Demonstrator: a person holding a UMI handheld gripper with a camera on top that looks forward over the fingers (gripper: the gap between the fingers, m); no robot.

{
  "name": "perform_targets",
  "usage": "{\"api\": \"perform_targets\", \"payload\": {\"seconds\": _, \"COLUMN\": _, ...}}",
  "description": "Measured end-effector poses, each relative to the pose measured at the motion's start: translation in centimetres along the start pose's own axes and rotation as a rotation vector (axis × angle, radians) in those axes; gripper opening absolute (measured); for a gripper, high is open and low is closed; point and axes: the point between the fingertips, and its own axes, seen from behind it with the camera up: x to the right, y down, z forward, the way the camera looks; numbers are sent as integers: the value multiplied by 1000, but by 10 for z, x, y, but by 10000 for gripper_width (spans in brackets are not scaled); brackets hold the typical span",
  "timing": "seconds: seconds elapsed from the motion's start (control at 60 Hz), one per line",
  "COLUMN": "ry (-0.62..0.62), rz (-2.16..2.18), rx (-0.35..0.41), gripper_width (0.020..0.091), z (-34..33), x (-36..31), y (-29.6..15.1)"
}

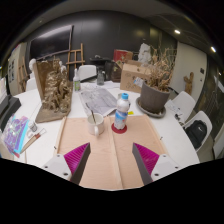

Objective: Pour water

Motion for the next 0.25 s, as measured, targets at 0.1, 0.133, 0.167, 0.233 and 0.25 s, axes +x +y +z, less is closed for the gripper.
{"api": "perform_targets", "payload": {"seconds": 0.1, "ry": 9, "rz": 1, "rx": 3, "gripper_width": 857, "z": -3, "x": 3, "y": 0}}
{"api": "perform_targets", "payload": {"seconds": 0.133, "ry": 26, "rz": -17, "rx": 11, "gripper_width": 859, "z": -4, "x": 7, "y": -2}}
{"api": "perform_targets", "payload": {"seconds": 0.167, "ry": 40, "rz": -42, "rx": 19, "gripper_width": 859, "z": -4, "x": 10, "y": -3}}
{"api": "perform_targets", "payload": {"seconds": 0.233, "ry": 29, "rz": -52, "rx": 21, "gripper_width": 858, "z": -4, "x": 8, "y": -6}}
{"api": "perform_targets", "payload": {"seconds": 0.25, "ry": 24, "rz": -48, "rx": 19, "gripper_width": 855, "z": -4, "x": 7, "y": -6}}
